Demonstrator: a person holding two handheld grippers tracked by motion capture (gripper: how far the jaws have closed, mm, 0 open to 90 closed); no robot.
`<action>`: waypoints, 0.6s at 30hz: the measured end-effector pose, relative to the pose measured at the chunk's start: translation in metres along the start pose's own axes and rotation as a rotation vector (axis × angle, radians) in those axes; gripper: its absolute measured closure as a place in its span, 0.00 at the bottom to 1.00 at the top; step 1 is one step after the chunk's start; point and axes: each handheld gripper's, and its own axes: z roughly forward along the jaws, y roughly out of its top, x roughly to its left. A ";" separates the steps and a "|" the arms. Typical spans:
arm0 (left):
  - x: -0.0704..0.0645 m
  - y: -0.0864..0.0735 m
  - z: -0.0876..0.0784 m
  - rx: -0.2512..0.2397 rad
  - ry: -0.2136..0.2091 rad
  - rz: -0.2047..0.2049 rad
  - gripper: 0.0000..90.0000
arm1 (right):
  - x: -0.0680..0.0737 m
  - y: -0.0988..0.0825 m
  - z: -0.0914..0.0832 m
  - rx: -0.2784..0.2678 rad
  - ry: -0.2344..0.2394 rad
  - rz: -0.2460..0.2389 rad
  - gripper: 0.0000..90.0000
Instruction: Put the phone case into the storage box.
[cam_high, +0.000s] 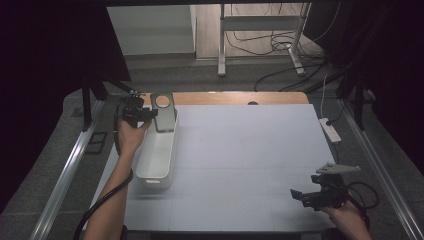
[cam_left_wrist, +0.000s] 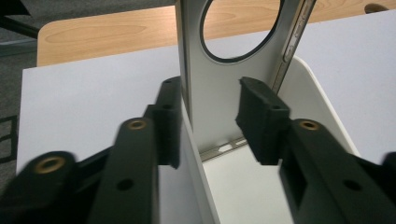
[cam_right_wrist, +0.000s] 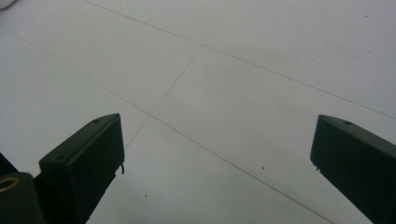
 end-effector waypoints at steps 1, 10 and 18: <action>0.000 0.000 0.000 -0.002 -0.002 0.001 0.62 | 0.000 0.000 0.000 0.000 0.000 0.001 0.04; -0.001 -0.003 -0.005 -0.020 -0.044 0.026 0.41 | 0.000 0.000 -0.001 -0.004 0.002 -0.004 0.04; 0.001 -0.007 -0.005 -0.015 -0.088 0.036 0.30 | 0.001 0.000 0.000 -0.002 0.003 -0.006 0.04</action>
